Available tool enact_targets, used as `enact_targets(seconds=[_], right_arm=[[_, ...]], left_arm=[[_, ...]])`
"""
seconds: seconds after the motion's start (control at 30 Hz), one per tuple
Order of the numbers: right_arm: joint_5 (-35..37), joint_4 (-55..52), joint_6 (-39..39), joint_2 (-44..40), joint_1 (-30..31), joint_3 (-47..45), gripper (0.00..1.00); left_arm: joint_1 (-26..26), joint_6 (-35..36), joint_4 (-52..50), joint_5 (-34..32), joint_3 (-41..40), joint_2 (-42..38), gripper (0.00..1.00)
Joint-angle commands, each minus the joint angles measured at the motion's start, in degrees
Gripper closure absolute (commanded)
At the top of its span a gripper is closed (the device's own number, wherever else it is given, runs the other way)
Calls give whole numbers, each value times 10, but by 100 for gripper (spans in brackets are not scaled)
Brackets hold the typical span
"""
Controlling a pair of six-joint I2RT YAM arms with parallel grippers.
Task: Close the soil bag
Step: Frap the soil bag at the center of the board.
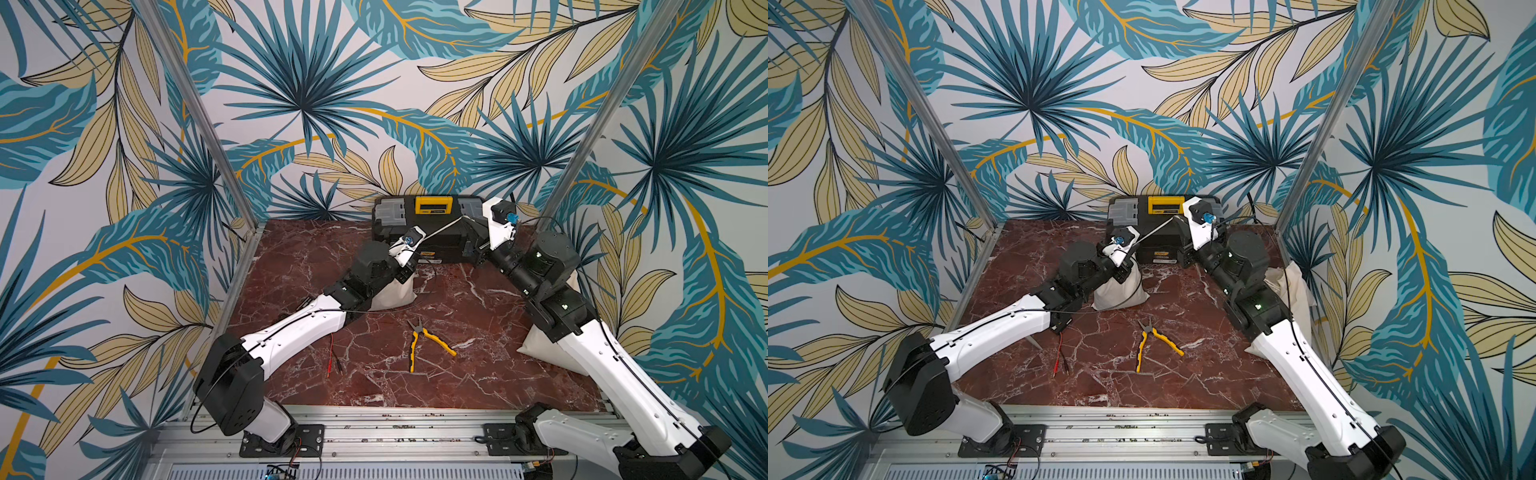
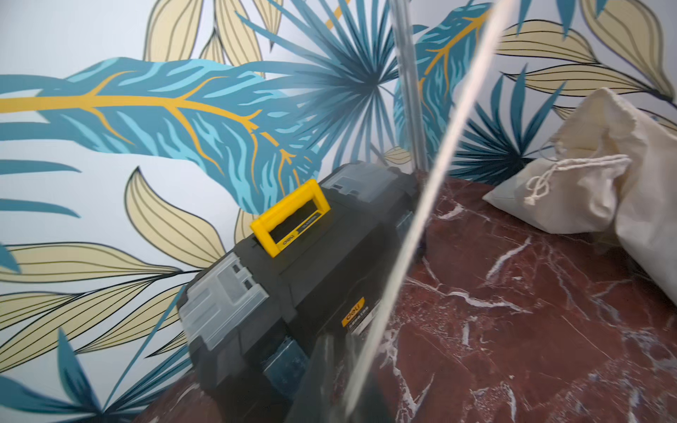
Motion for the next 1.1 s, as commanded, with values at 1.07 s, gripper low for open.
enact_targets(seconds=[1.07], right_arm=[[189, 84, 37, -140, -35, -69, 100]], left_arm=[[180, -99, -253, -210, 19, 27, 89]])
